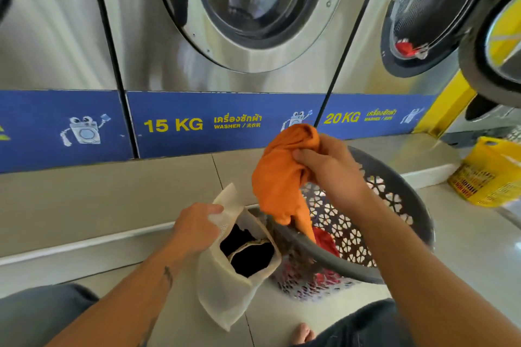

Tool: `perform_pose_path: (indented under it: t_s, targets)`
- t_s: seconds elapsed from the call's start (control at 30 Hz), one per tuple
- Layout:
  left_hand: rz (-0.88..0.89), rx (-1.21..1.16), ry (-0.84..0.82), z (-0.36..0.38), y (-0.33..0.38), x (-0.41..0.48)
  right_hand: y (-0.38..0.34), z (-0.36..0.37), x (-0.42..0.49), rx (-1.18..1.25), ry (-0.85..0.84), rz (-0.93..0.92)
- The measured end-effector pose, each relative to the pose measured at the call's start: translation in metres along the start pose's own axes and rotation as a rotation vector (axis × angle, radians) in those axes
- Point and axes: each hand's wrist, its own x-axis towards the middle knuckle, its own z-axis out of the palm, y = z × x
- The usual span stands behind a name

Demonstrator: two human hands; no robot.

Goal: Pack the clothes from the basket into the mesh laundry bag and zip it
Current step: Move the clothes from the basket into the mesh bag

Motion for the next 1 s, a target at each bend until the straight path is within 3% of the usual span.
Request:
perform_pose_path:
  t_s: [0.1, 0.23, 0.3, 0.37, 0.43, 0.63, 0.8, 0.9, 1.0]
  targets:
    - [-0.029, -0.022, 0.012, -0.008, -0.003, -0.007, 0.023, 0.017, -0.006, -0.366, -0.162, 0.050]
    - [0.002, -0.014, 0.015, -0.014, -0.007, -0.012, 0.069, 0.027, -0.004, -0.888, -0.176, 0.195]
    - [-0.029, -0.005, 0.020, -0.017, -0.012, -0.010, 0.083, 0.031, -0.003, -0.797, -0.240, 0.346]
    - [-0.037, -0.019, 0.024, -0.018, -0.015, -0.008, 0.090, 0.036, -0.002, -0.631, -0.247, 0.362]
    - [-0.031, -0.034, 0.024, -0.017, -0.014, -0.007, 0.091, 0.041, -0.005, -0.639, -0.214, 0.284]
    - [-0.010, -0.041, 0.020, -0.015, -0.011, -0.003, 0.086, 0.055, -0.014, -0.989, -0.089, 0.026]
    - [-0.046, -0.080, 0.017, -0.018, -0.013, -0.004, 0.062, 0.073, -0.025, -1.197, 0.020, -0.327]
    - [-0.053, -0.092, 0.018, -0.021, -0.012, -0.007, 0.067, 0.102, -0.039, -1.369, -0.092, -0.545]
    - [-0.045, -0.072, 0.022, -0.024, -0.014, -0.009, 0.102, 0.125, -0.047, -1.460, -0.312, -0.453]
